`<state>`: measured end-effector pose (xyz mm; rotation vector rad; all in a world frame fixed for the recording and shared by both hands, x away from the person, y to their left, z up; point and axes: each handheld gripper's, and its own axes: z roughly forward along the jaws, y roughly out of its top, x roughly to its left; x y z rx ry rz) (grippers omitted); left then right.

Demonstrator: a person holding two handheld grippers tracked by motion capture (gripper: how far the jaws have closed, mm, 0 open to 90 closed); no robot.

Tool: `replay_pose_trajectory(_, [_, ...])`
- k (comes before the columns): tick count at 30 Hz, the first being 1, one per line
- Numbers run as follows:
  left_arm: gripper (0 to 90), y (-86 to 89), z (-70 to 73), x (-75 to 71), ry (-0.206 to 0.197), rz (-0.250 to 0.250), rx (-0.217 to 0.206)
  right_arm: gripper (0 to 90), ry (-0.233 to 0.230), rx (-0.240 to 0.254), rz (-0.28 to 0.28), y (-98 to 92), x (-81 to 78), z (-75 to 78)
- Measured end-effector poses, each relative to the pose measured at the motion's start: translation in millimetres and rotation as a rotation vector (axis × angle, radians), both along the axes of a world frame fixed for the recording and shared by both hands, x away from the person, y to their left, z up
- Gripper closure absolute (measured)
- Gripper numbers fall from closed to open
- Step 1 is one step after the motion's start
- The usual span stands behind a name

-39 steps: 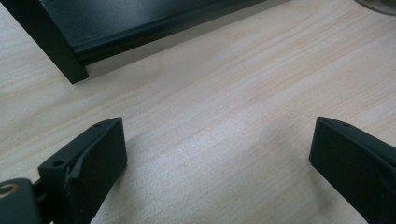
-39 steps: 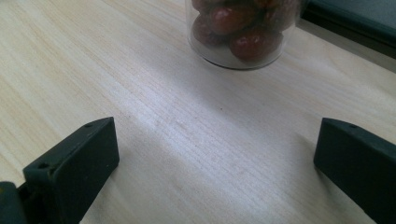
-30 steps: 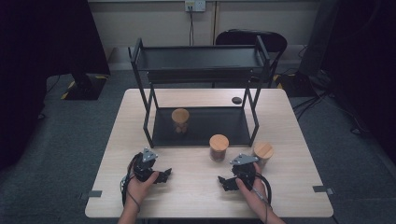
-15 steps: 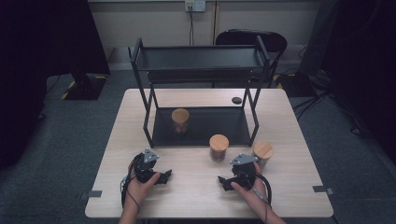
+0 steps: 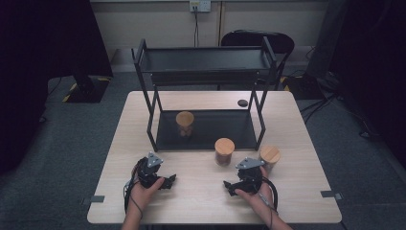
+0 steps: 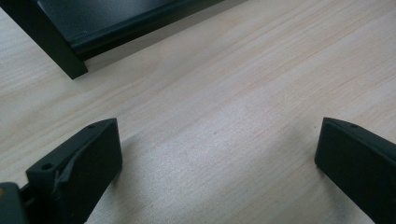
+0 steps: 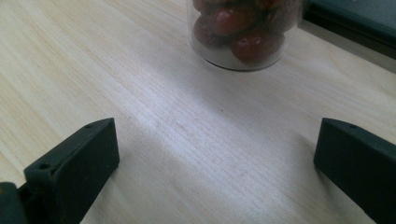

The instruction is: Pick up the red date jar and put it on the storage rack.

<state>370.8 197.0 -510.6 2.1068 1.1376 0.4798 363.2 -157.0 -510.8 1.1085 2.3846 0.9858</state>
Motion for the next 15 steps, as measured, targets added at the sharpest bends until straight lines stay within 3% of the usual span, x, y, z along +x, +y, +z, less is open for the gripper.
replay_pose_trajectory(15, [0.3,0.0,0.0,0.0,0.0,0.0,0.0,1.7,0.008,0.021,-0.024,7.2,12.5,5.5])
